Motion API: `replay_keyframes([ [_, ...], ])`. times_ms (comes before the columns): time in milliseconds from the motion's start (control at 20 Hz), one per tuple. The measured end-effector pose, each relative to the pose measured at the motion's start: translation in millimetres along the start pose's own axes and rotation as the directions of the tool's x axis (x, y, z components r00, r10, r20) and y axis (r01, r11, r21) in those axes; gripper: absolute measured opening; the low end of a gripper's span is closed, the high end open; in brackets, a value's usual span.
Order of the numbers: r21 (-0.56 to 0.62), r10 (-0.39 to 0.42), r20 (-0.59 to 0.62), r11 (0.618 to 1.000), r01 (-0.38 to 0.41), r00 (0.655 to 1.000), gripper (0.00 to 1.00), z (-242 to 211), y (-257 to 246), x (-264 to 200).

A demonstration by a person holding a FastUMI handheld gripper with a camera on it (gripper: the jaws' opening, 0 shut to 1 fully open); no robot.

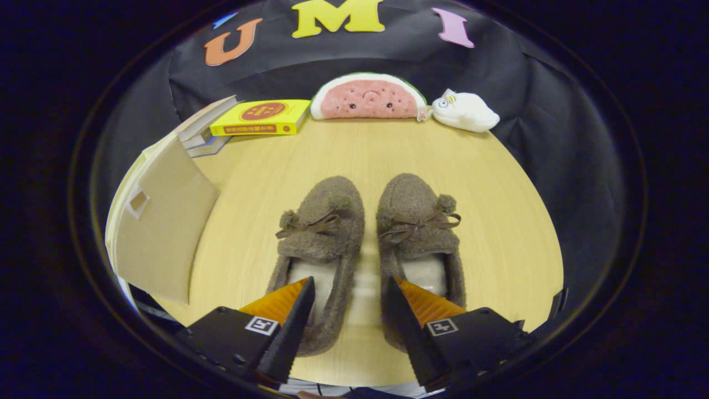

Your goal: Open the storage box then place both shoes into the box .Put the left shoe in first, then the right shoe, with the right side of both shoes facing outward in a uniform manner.

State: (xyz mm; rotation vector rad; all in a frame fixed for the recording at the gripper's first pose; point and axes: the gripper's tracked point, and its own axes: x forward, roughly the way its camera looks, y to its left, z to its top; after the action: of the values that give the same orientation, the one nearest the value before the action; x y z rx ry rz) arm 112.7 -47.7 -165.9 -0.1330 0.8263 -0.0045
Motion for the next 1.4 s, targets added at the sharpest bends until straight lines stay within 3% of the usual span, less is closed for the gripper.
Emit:
replay_keyframes([
  [50, 0.013, -0.001, -0.033, 1.0, 0.001, 0.999, 0.7, 0.1, 0.8, -0.3],
  [450, 0.14, 0.093, -0.237, 0.988, -0.061, 0.967, 0.25, -3.1, 22.9, 18.9],
  [500, 0.154, 0.095, -0.23, 0.986, -0.061, 0.969, 0.25, -0.8, 22.3, 22.9],
  [600, 0.244, 0.132, -0.258, 0.967, -0.068, 0.957, 0.02, -2.6, 21.5, 19.0],
  [800, 0.395, 0.242, -0.261, 0.91, -0.126, 0.934, 0.02, 1.2, 28.5, 3.7],
  [1000, 0.453, 0.282, -0.211, 0.876, -0.162, 0.936, 0.02, 17.0, 36.9, -31.5],
  [1400, 0.318, 0.352, -0.072, 0.895, -0.312, 0.933, 0.02, 63.7, 112.5, -142.8],
])
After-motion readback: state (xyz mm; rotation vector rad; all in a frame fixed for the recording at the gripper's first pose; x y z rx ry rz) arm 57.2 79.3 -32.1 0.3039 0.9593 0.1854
